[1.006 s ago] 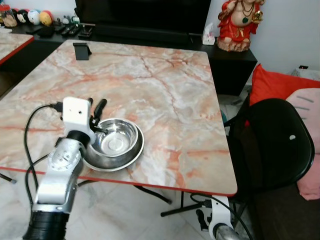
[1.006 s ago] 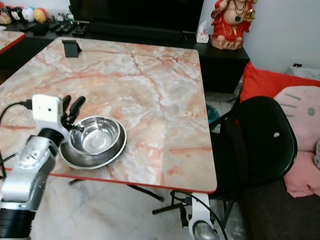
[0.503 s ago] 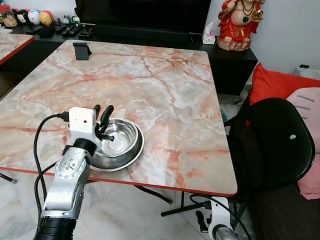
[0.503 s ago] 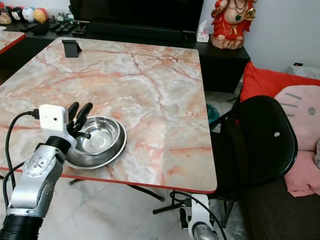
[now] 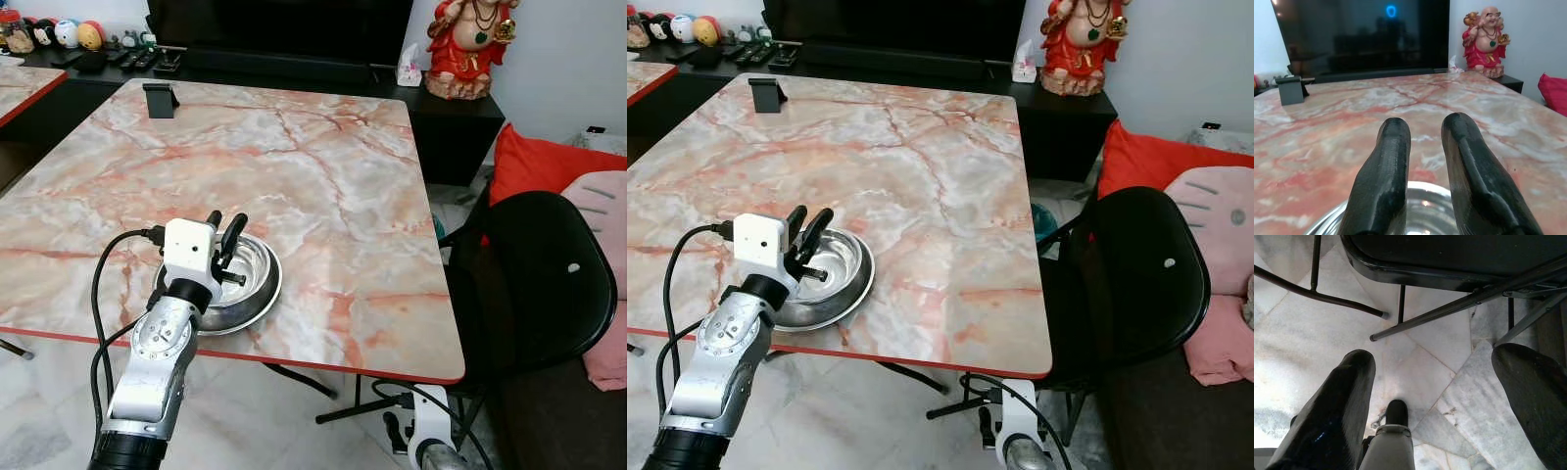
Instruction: Setting the table
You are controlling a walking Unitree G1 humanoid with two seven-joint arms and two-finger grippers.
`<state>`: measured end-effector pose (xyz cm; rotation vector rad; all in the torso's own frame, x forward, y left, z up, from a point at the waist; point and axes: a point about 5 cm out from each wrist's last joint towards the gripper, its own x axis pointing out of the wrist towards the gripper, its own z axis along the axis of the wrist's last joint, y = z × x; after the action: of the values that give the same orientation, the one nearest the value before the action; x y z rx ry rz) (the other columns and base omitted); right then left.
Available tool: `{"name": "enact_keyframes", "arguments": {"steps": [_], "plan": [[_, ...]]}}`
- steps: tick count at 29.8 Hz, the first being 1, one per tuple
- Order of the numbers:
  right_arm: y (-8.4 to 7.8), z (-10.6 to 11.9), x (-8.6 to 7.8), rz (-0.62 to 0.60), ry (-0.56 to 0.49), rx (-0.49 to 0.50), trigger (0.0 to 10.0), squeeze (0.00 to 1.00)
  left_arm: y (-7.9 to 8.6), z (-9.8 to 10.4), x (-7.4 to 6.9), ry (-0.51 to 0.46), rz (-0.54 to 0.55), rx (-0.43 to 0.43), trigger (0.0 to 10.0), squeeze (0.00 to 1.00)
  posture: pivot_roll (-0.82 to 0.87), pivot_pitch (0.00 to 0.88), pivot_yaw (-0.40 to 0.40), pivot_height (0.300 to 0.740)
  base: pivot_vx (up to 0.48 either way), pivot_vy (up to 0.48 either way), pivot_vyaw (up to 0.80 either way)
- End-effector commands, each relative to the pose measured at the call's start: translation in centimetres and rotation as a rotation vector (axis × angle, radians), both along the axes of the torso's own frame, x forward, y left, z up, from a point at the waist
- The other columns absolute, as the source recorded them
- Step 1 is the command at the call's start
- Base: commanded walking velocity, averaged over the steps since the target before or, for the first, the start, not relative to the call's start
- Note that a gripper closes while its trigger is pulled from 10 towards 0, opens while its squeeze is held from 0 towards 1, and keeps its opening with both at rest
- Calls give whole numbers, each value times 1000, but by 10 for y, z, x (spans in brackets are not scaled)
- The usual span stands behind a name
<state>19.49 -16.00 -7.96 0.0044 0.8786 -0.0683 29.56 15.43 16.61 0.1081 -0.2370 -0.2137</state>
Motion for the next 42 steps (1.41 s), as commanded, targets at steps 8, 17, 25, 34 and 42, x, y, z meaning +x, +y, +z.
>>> {"name": "enact_keyframes", "arguments": {"steps": [8, 17, 25, 34, 42], "plan": [[-3, 2, 3, -4, -9, -9, 10000, 0, -5, 5, 1, -32, -11, 14, 10000, 0, -26, 0, -74, 740, 0, 252, 0], [-2, 2, 3, -2, -11, -7, 10000, 0, -5, 7, 3, -35, -12, -5, 10000, 0, -27, 0, -74, 740, 0, 266, 0], [-3, 2, 3, -2, -9, -6, 10000, 0, -3, 8, 3, -31, -5, -15, 10000, 0, -27, 0, -74, 740, 0, 301, 0], [-2, 2, 3, 0, -10, -5, 10000, 0, -3, 8, 4, -32, -4, -18, 10000, 0, -31, 0, -71, 740, 0, 304, 0], [-2, 1, 2, 3, -4, -5, 10000, 0, -4, 11, 6, -40, -5, -28, 10000, 0, -11, 0, -65, 740, 0, 306, 0]]}}
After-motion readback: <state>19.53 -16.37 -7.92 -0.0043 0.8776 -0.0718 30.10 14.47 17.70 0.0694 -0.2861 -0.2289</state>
